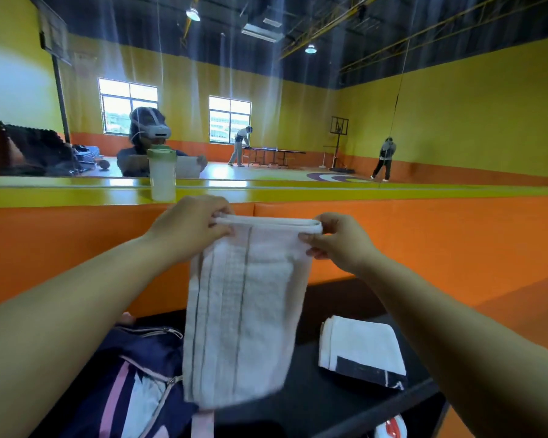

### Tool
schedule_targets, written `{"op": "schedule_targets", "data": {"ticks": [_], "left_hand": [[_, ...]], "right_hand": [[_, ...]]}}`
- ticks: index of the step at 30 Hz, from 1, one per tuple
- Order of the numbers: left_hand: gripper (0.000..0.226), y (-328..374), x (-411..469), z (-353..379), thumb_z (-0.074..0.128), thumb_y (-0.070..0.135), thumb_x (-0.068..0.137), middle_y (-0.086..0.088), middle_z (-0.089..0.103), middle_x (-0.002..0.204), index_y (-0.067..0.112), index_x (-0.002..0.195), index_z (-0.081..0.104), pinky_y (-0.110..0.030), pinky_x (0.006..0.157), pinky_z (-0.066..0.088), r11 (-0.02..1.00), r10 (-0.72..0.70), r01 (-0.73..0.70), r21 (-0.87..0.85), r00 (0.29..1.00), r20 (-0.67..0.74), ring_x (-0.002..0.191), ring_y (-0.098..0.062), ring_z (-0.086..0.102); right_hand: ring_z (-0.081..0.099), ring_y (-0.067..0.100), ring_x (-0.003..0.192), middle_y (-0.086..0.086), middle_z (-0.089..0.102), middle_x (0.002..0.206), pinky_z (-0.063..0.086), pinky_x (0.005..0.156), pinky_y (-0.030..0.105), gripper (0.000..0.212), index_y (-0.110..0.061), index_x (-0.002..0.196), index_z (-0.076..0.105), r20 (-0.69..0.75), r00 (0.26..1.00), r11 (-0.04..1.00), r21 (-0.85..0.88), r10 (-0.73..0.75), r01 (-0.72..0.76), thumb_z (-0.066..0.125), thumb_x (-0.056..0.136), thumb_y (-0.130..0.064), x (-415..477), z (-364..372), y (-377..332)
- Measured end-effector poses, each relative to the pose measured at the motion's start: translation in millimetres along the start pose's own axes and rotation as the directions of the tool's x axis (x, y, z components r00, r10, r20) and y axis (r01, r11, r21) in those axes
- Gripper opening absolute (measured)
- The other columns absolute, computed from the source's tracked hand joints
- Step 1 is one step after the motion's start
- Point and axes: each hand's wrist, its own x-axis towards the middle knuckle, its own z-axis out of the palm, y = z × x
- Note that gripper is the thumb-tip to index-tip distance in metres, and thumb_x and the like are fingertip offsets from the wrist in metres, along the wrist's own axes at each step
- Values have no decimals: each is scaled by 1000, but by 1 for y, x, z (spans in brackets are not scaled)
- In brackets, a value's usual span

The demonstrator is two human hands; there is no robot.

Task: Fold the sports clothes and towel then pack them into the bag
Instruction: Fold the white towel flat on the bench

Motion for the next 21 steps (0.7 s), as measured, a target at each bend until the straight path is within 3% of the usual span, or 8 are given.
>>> {"op": "schedule_targets", "data": {"ticks": [3, 7, 9, 11, 14, 16, 18, 21], "left_hand": [[14, 1, -1, 2, 71, 14, 81, 5, 58, 90, 17, 94, 67, -14, 63, 37, 992, 114, -121, -29, 979, -166, 76, -15, 51], [12, -12, -42, 42, 65, 22, 80, 9, 66, 92, 21, 92, 68, -25, 66, 45, 977, 168, -184, -107, 976, -140, 79, -8, 58], [22, -19, -76, 76, 53, 32, 77, 12, 67, 95, 27, 92, 68, -15, 74, 43, 976, 117, -123, -178, 992, -45, 87, -1, 57], [29, -25, -115, 111, 49, 41, 75, 20, 64, 95, 33, 101, 59, -5, 76, 38, 972, 18, 12, -236, 992, 123, 90, 4, 54], [17, -27, -168, 152, 63, 35, 81, 37, 54, 88, 42, 96, 59, -11, 78, 39, 964, -53, 140, -224, 932, 359, 91, 7, 52], [25, -22, -196, 165, 68, 32, 82, 38, 55, 85, 53, 85, 55, -11, 78, 41, 955, -53, 180, -233, 884, 465, 89, 10, 51], [37, -17, -214, 170, 69, 30, 81, 35, 54, 100, 63, 86, 51, -14, 80, 45, 924, -53, 235, -301, 859, 509, 89, 5, 55], [51, -12, -229, 170, 74, 26, 78, 34, 58, 102, 69, 93, 49, -13, 78, 47, 865, -94, 309, -395, 874, 477, 91, 5, 58]], "right_hand": [[56, 14, 64, -2, 62, 72, 46, 64, 34, 15, -18, 75, 60, -141, 981, 991, -12, -133, 133, 70, 83, -11, -4, -2, 8], [58, 14, 71, 0, 68, 79, 47, 66, 36, 8, -21, 83, 65, -115, 988, 993, 53, -99, 106, 70, 84, -15, -35, 3, 44], [63, 12, 75, 0, 71, 84, 50, 71, 35, 8, -18, 86, 67, -33, 999, 998, 52, -21, 22, 70, 84, -11, -60, 11, 74], [66, 11, 80, -4, 72, 87, 53, 75, 29, 12, -22, 85, 68, 57, 997, 997, -61, 51, -48, 72, 82, -11, -88, 21, 104], [65, 9, 82, -7, 71, 85, 53, 77, 33, 20, -31, 80, 66, 226, 954, 960, -243, 196, -140, 70, 81, -11, -133, 38, 145], [63, 7, 84, -10, 69, 85, 53, 79, 35, 18, -29, 80, 65, 291, 913, 939, -275, 285, -205, 67, 79, -11, -158, 44, 163], [63, 7, 89, -10, 68, 90, 52, 82, 34, 16, -29, 83, 63, 321, 890, 938, -231, 323, -258, 66, 80, -13, -178, 47, 170], [59, -1, 104, -11, 67, 101, 47, 91, 21, 14, -27, 86, 60, 335, 892, 953, -100, 304, -287, 64, 87, -13, -201, 48, 166]]}}
